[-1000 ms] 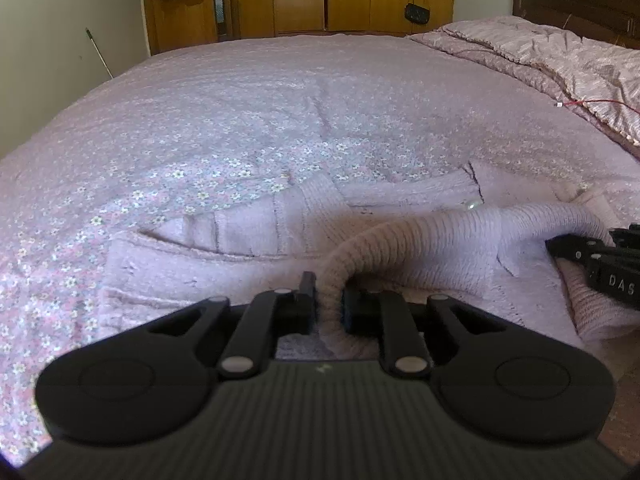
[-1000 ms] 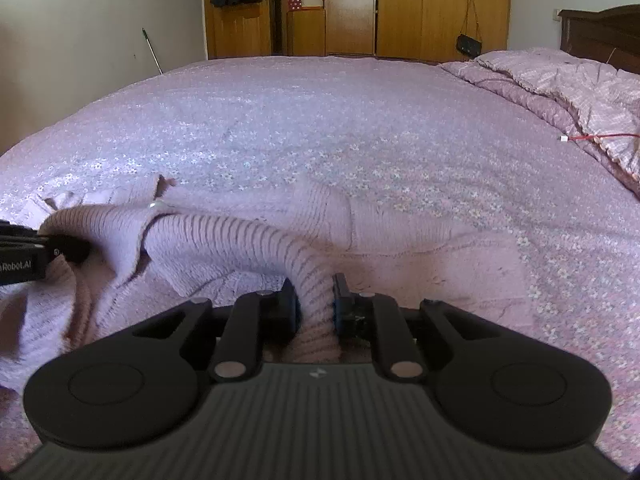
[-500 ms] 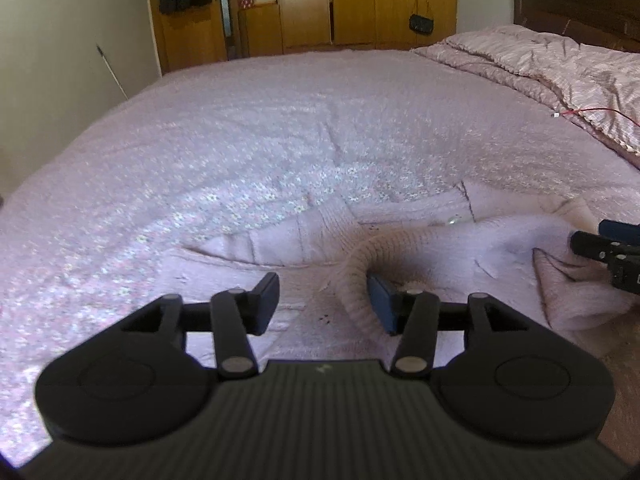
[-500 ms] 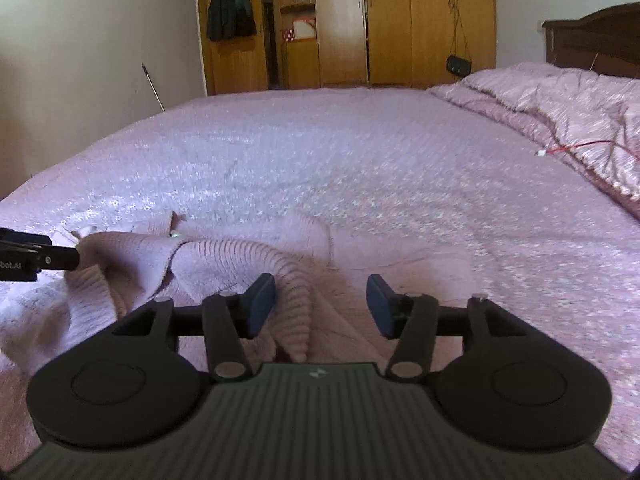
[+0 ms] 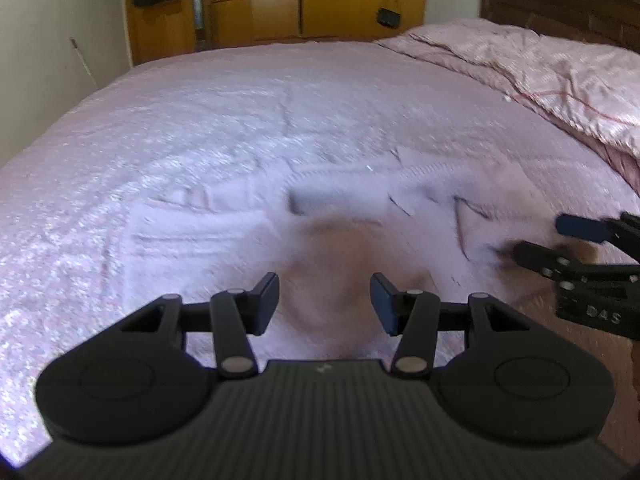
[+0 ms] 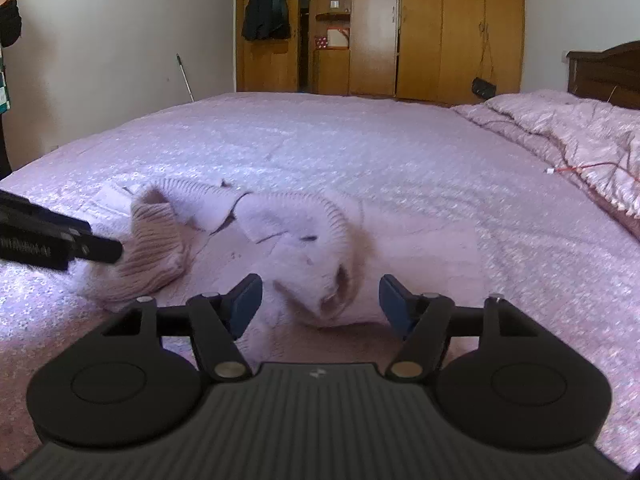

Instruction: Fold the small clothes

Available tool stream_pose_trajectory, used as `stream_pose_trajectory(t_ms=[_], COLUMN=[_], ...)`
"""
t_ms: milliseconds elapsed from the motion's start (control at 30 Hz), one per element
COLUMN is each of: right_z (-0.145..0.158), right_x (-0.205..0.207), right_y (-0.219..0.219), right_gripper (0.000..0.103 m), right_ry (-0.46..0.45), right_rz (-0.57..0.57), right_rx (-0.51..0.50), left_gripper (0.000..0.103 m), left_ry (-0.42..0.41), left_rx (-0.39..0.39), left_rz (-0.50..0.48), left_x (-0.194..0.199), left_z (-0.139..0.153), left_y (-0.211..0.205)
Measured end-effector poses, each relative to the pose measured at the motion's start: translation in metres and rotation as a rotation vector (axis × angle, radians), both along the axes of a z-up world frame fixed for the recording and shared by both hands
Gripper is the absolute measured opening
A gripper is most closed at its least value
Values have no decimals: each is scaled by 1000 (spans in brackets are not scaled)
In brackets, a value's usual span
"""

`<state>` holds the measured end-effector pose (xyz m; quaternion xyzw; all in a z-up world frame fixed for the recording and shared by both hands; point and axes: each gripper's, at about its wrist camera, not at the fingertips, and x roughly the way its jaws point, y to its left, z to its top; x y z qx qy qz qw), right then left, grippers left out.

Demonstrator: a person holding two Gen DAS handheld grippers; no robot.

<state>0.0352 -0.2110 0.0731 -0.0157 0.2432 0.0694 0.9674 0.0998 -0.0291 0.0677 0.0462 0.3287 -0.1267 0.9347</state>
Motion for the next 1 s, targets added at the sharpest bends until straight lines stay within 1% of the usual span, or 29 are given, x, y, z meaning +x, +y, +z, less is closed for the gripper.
stream_pose_trajectory(t_ms=[67,200,267,400,467,567,633,700,767,800,833,867,900,933,967,1000], right_z=[-5,-12,-14,-22,-25,-23,-20,-18,-17,-18,-20,-22,-23,-24,-24,-22], right_x=[6,19,24,32,32,33,32,34,38,40,42,42,42,42,43,43], right_y=[2,2,-1,-8,-9,-6,-7,-8,-8,-9,-8,-8,-7,-6,-4,-5], right_gripper=[82,82,82,83,85,86,86,86,86,86,84,77,68,48,35,30], right_ry=[29,66,77,104,101,94,90,79,73,73,72,67,57,52,51,44], right_rz=[19,22,7,-24,-29,-27,-28,-32,-41,-44,-46,-50,-56,-63,-75,-77], right_rx=[7,15,54,142,169,170,186,208,210,208,207,202,191,171,146,134], left_gripper=[52,52,52,52,52,52,52,52,52,51,39,25,17,16,16,15], left_ry=[12,30,33,9,4,-10,-18,-28,-44,-47,-56,-65,-68,-68,-64,-70], left_rx=[19,60,56,70,59,20,8,12,32,40,49,65,84,75,58,61], left_rz=[-23,-57,-71,-87,-95,-126,-140,-152,-153,-150,-143,-139,-140,-144,-143,-139], left_x=[0,7,11,11,9,6,7,8,11,12,13,13,13,13,14,15], left_z=[-7,-24,-30,-35,-35,-34,-34,-35,-37,-39,-40,-40,-39,-37,-32,-28], left_y=[-7,-17,-19,-24,-24,-22,-22,-24,-27,-28,-29,-30,-30,-28,-24,-20])
